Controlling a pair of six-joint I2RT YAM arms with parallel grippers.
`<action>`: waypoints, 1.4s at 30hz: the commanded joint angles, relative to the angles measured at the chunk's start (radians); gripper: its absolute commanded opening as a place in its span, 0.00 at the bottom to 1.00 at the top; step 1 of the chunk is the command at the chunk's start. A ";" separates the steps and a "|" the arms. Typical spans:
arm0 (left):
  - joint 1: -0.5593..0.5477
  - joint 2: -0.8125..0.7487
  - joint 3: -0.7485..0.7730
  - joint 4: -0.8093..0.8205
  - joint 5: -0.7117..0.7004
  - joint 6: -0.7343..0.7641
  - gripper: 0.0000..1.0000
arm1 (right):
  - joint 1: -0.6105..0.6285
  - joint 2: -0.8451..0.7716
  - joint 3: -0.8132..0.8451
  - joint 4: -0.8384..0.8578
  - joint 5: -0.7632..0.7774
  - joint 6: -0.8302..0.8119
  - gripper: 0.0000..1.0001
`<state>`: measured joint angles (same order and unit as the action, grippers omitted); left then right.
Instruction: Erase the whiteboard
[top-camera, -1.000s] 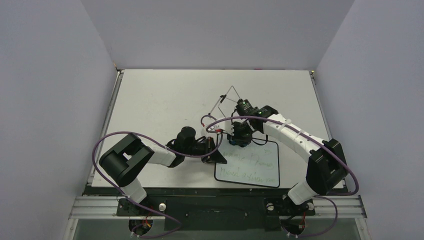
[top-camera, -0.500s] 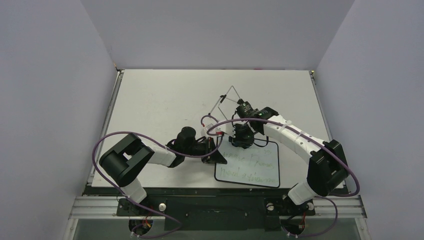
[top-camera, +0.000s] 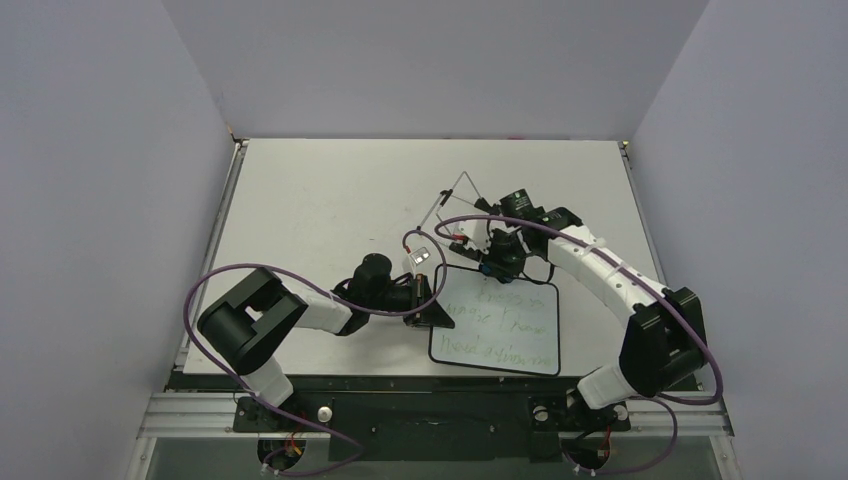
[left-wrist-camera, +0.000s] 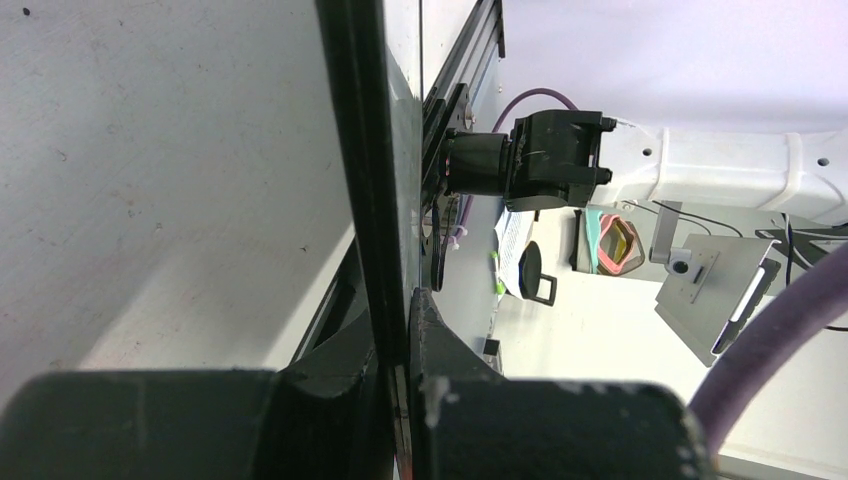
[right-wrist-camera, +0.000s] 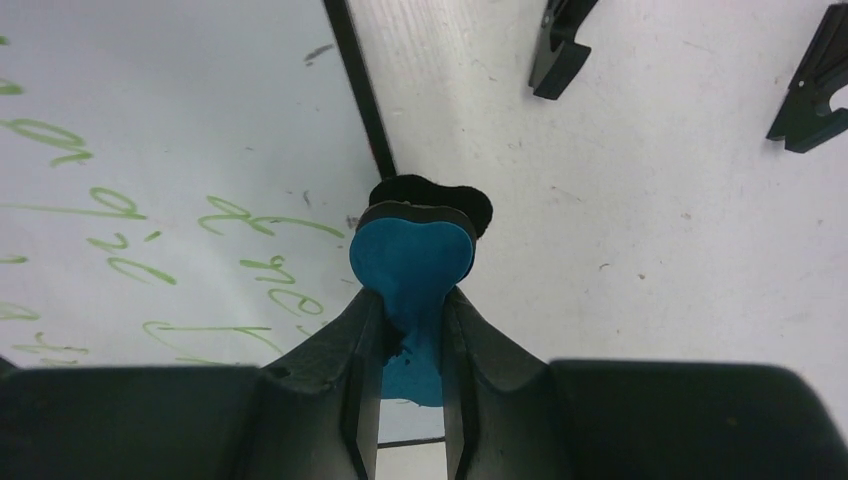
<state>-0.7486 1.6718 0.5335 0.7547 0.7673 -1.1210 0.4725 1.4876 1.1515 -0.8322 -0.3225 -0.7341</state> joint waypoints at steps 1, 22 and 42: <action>-0.009 -0.045 0.001 0.081 -0.005 0.043 0.00 | -0.040 -0.101 0.029 -0.038 -0.203 -0.024 0.00; -0.014 -0.055 0.009 0.063 -0.006 0.051 0.00 | 0.144 -0.070 -0.078 -0.082 0.048 -0.110 0.00; -0.013 -0.041 0.018 0.074 0.001 0.052 0.00 | 0.129 -0.115 -0.116 0.031 0.140 -0.034 0.00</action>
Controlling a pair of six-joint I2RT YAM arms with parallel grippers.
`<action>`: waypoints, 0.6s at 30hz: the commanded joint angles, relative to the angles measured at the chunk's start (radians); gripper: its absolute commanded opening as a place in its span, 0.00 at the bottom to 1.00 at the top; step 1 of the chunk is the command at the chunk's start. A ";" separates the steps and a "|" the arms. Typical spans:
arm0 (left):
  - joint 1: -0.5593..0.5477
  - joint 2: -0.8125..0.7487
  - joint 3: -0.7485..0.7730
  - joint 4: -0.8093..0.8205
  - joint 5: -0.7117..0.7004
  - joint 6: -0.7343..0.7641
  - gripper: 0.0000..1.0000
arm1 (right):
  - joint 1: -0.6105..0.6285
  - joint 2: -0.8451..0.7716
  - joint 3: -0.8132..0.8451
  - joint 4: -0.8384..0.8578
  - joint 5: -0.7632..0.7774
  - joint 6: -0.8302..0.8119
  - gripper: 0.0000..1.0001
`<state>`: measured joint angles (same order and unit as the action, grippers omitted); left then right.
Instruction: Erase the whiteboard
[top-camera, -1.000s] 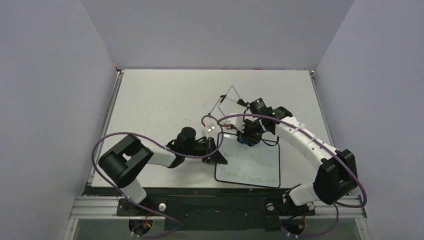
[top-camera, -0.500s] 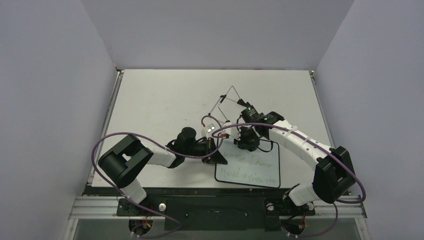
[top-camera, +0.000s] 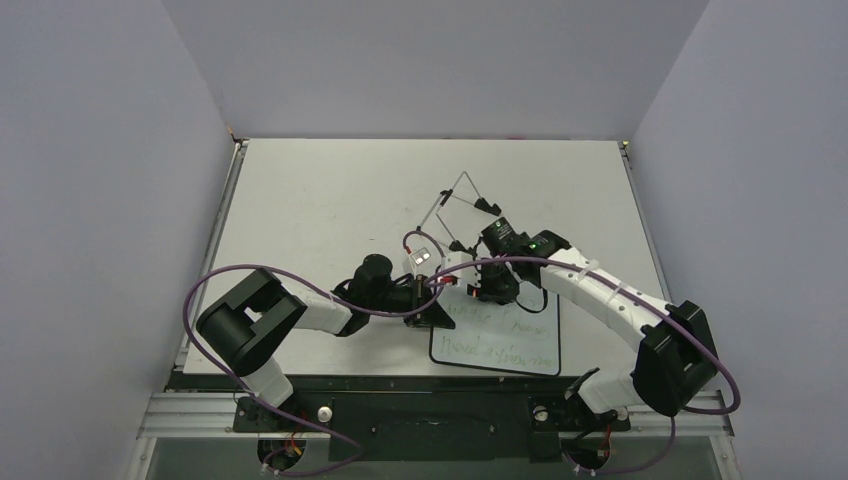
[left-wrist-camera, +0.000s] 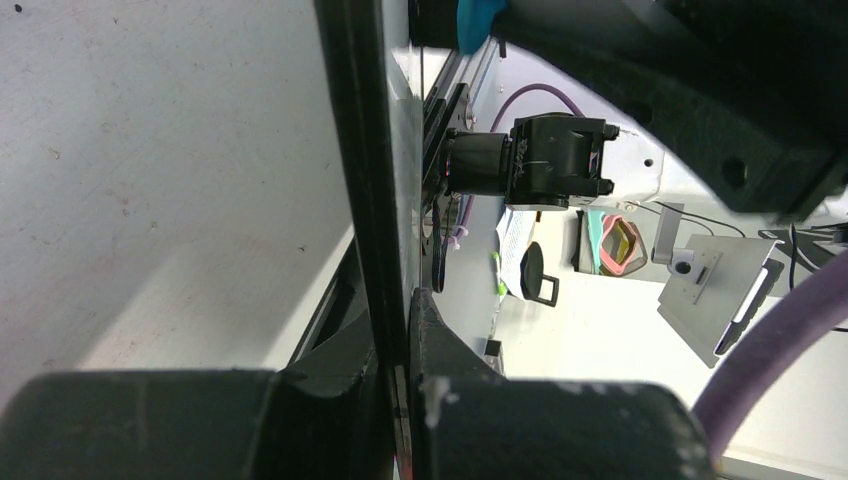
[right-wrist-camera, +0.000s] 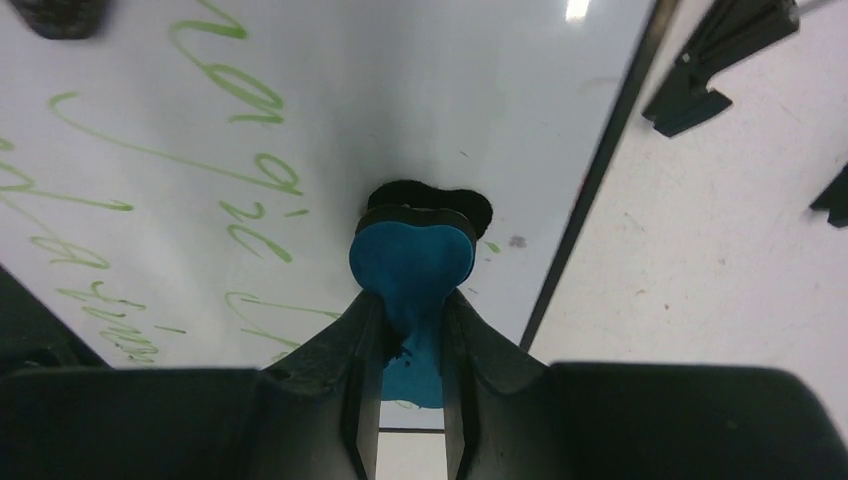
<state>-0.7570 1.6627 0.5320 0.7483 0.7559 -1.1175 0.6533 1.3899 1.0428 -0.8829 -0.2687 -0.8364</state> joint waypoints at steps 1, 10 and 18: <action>-0.005 -0.030 0.020 0.081 0.014 0.048 0.00 | -0.060 -0.009 -0.005 0.102 0.105 0.108 0.00; -0.004 -0.027 0.026 0.080 0.016 0.050 0.00 | -0.037 -0.028 -0.019 0.107 0.016 0.091 0.00; -0.005 -0.039 0.026 0.068 0.018 0.057 0.00 | -0.026 -0.035 -0.009 -0.052 -0.092 -0.044 0.00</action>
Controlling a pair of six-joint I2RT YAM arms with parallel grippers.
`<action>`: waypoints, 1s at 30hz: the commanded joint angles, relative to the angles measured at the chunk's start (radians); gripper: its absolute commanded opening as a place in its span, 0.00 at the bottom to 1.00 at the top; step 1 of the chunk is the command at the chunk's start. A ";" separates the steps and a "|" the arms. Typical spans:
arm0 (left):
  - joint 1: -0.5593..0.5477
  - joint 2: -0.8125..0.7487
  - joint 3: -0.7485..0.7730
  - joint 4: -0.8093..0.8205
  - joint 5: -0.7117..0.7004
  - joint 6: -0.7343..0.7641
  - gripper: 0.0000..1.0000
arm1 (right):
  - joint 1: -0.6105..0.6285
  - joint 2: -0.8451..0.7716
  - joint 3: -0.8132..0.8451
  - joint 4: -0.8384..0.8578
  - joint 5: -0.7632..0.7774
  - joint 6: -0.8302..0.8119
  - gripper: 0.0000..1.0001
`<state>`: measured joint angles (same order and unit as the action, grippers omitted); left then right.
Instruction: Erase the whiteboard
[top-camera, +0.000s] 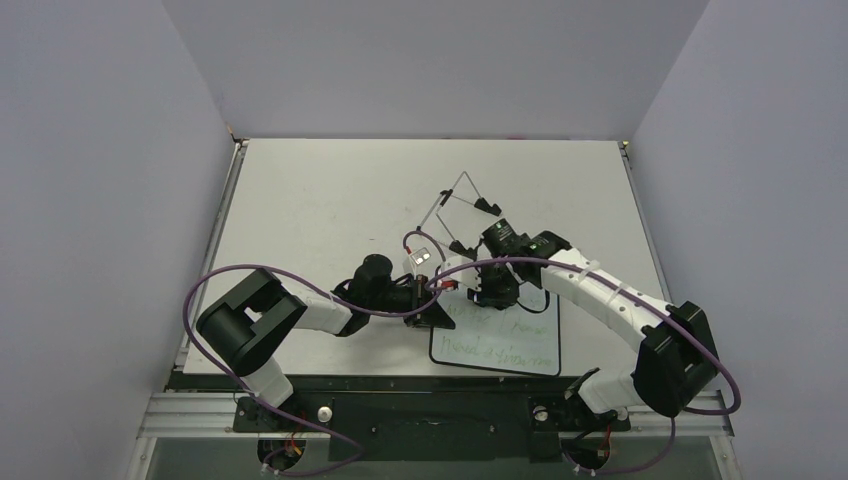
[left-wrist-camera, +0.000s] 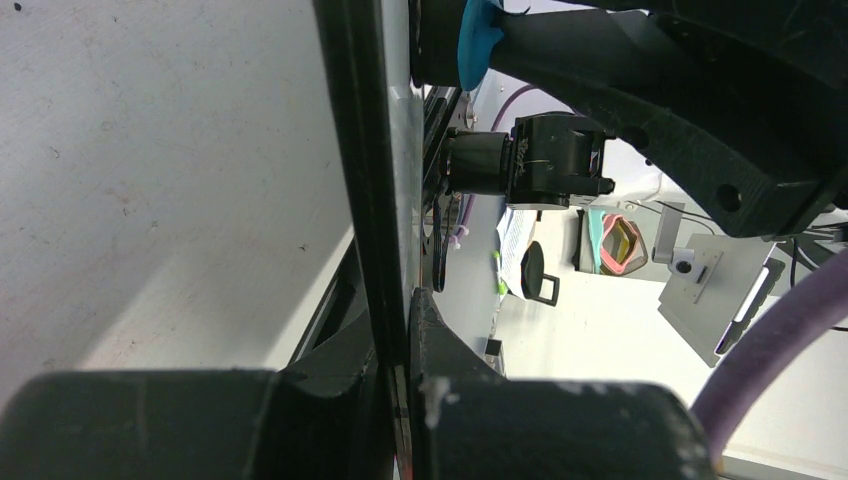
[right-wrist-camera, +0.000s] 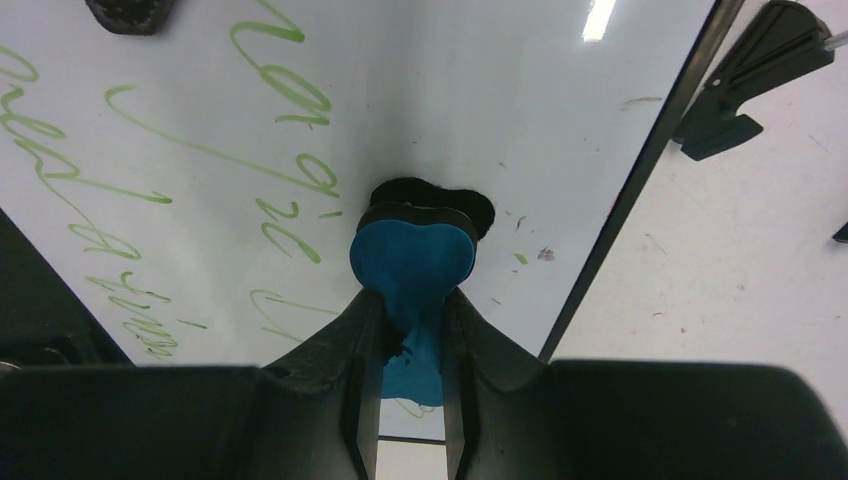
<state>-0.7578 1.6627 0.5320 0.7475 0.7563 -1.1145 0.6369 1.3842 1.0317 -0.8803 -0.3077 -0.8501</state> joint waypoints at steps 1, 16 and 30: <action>-0.004 -0.038 0.026 0.068 0.017 0.055 0.00 | -0.017 -0.028 0.000 -0.010 -0.031 -0.005 0.00; -0.004 -0.043 0.016 0.068 0.013 0.058 0.00 | -0.014 -0.043 -0.011 -0.025 -0.048 -0.031 0.00; -0.004 -0.046 0.010 0.063 0.011 0.061 0.00 | -0.061 -0.045 -0.033 0.105 0.123 0.098 0.00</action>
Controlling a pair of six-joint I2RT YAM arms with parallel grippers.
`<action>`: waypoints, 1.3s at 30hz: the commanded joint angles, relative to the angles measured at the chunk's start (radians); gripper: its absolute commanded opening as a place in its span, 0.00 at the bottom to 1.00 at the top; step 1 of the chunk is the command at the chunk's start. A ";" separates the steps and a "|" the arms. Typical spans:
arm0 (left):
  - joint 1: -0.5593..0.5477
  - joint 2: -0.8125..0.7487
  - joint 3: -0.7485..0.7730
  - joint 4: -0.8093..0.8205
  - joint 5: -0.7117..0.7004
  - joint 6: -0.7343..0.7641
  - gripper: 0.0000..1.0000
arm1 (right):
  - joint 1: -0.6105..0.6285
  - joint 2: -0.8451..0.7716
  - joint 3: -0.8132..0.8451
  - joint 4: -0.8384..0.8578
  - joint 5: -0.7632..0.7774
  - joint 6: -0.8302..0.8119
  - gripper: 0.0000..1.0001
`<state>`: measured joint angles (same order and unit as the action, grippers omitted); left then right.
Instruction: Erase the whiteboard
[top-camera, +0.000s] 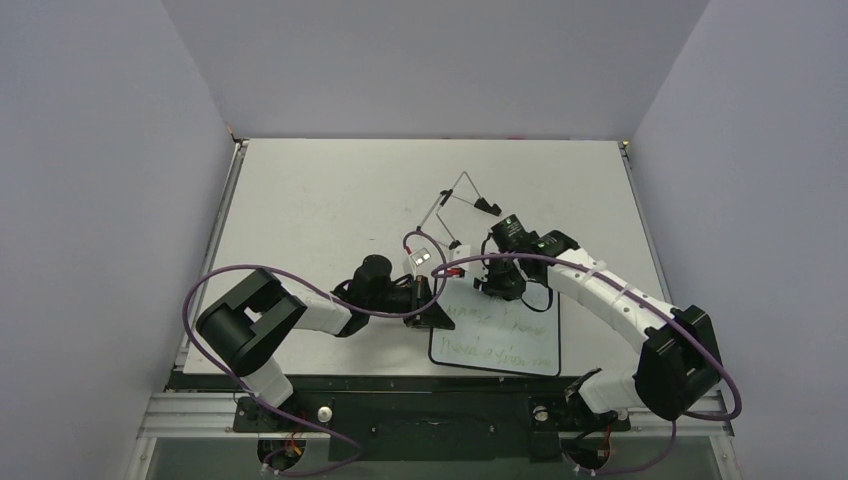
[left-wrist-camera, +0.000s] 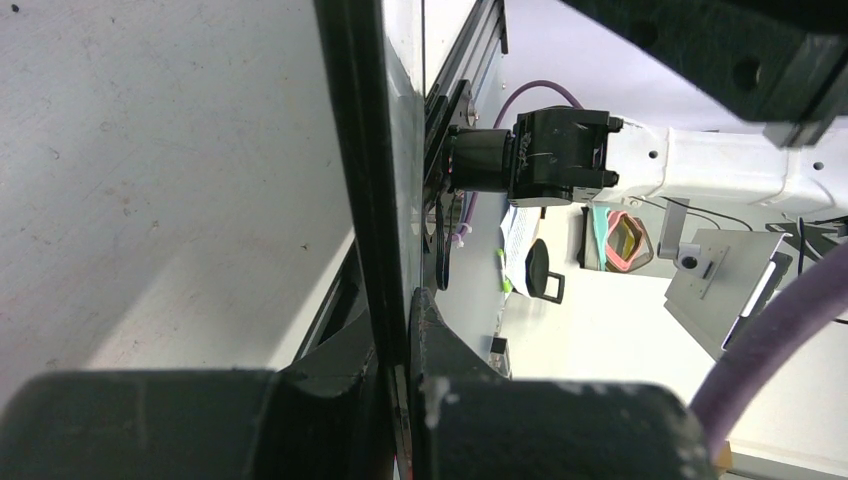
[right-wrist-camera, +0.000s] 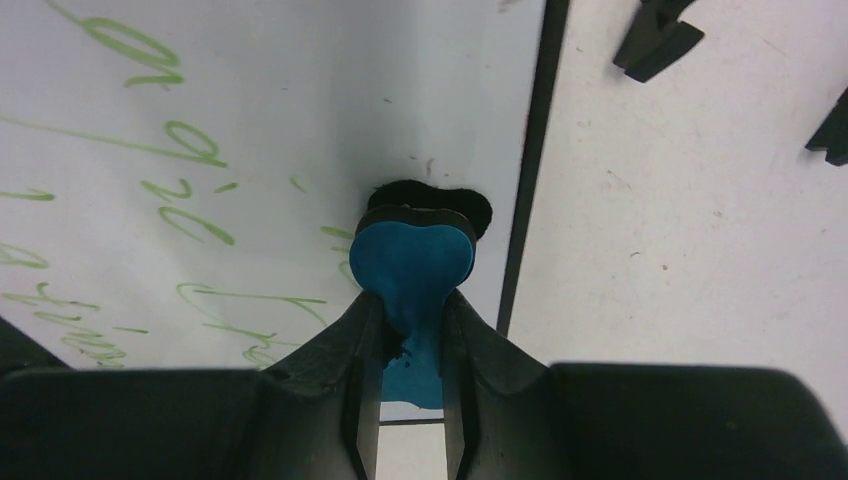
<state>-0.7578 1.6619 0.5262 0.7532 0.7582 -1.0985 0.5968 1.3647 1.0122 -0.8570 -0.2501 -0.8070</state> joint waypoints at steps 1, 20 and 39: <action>-0.003 -0.045 0.018 0.057 0.009 0.045 0.00 | -0.020 -0.036 -0.015 0.068 0.049 0.034 0.00; -0.004 -0.047 0.020 0.054 0.009 0.047 0.00 | 0.010 -0.048 -0.038 0.125 0.114 0.059 0.00; -0.006 -0.049 0.022 0.052 0.009 0.046 0.00 | 0.053 -0.041 -0.052 0.143 0.104 0.058 0.00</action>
<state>-0.7578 1.6535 0.5259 0.7441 0.7589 -1.0966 0.6437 1.3308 0.9749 -0.8623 -0.2852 -0.8566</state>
